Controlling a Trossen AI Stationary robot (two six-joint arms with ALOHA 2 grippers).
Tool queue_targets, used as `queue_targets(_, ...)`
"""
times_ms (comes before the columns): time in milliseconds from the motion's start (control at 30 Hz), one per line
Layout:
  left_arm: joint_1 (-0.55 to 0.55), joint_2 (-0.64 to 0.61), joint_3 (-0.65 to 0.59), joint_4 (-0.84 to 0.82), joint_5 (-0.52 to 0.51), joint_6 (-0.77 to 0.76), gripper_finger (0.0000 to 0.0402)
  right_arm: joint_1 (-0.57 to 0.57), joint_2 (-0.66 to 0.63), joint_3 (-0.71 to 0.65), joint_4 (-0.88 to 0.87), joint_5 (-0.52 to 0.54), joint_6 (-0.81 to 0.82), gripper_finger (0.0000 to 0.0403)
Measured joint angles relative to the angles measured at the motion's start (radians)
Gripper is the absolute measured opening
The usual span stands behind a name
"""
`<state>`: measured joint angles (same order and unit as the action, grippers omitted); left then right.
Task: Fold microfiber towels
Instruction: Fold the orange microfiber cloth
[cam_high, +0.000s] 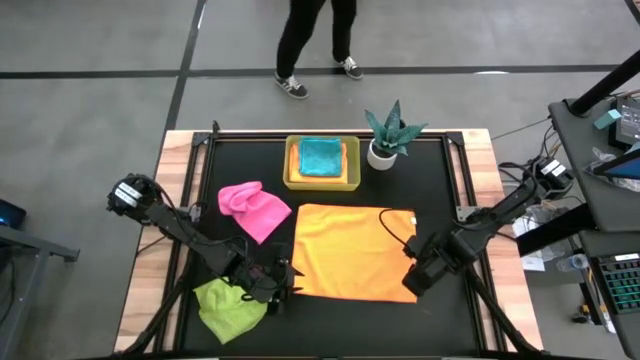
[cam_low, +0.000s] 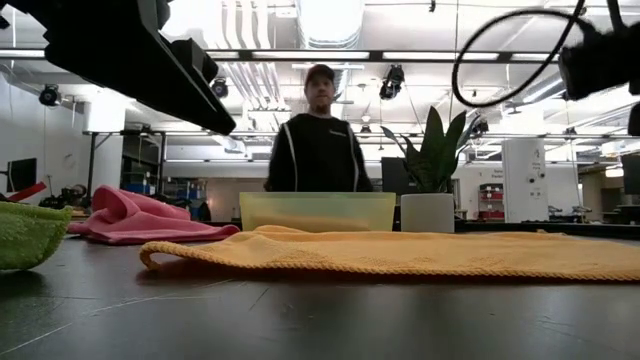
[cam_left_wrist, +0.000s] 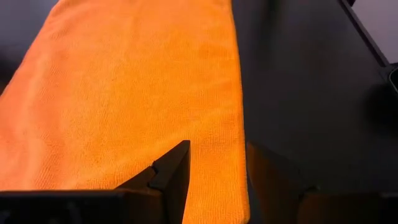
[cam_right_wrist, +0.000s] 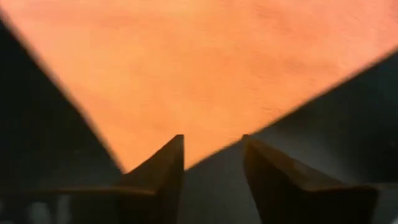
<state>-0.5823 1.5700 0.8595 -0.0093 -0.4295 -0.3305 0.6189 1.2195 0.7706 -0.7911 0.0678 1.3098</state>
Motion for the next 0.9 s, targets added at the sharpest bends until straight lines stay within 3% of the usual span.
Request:
queue_targets(400,0.000,0.000,-0.002,0.000,-0.029,0.054,0.0144,-0.040,0.000,-0.127,-0.015,0.004,0.109,0.0248)
queue_targets(900,0.023,0.005,-0.003,0.000,-0.055,0.088,0.0144,-0.092,-0.005,-0.261,0.152,0.040,0.183,0.0258)
